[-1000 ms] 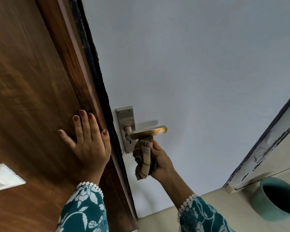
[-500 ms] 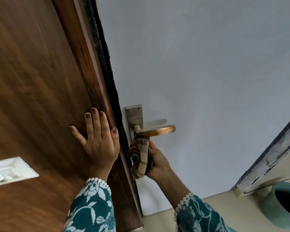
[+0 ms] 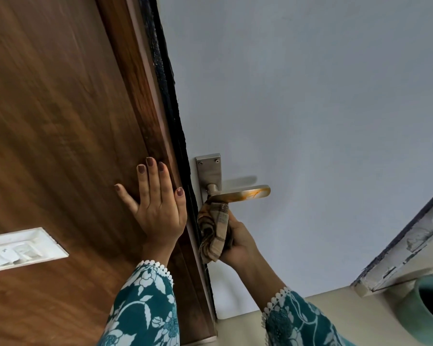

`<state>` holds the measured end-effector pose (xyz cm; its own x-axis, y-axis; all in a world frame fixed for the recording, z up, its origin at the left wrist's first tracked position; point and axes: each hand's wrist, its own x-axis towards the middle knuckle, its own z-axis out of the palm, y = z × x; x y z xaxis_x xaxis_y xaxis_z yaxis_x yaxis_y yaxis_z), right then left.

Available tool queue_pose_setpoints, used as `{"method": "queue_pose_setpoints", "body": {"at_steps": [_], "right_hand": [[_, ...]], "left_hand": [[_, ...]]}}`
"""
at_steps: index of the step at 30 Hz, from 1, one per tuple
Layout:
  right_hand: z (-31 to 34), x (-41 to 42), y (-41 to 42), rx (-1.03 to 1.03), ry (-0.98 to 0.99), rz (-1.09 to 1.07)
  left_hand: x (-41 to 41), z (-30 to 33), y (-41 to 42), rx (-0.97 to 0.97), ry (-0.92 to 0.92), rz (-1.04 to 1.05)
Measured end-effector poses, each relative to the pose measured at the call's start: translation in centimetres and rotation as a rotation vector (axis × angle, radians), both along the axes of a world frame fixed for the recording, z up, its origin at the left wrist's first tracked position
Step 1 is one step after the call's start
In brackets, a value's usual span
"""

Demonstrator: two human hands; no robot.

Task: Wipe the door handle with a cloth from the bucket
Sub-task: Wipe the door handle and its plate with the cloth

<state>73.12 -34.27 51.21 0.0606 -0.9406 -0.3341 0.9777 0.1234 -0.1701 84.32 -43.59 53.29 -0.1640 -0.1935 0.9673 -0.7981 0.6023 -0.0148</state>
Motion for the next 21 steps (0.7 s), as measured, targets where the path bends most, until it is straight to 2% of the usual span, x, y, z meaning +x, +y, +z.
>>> {"method": "queue_pose_setpoints", "body": {"at_steps": [9, 13, 17, 21], "right_hand": [[0.2, 0.6, 0.0, 0.031, -0.004, 0.035], [0.0, 0.4, -0.1, 0.028, -0.068, 0.016], [0.7, 1.3, -0.1, 0.026, -0.03, 0.103], [2.3, 1.6, -1.1, 0.028, 0.036, 0.095]], "left_hand": [[0.0, 0.1, 0.1, 0.006, 0.002, -0.003], [0.0, 0.1, 0.0, 0.007, 0.004, -0.007], [-0.1, 0.1, 0.0, -0.011, 0.008, 0.005], [0.1, 0.2, -0.1, -0.021, -0.01, 0.027]]}}
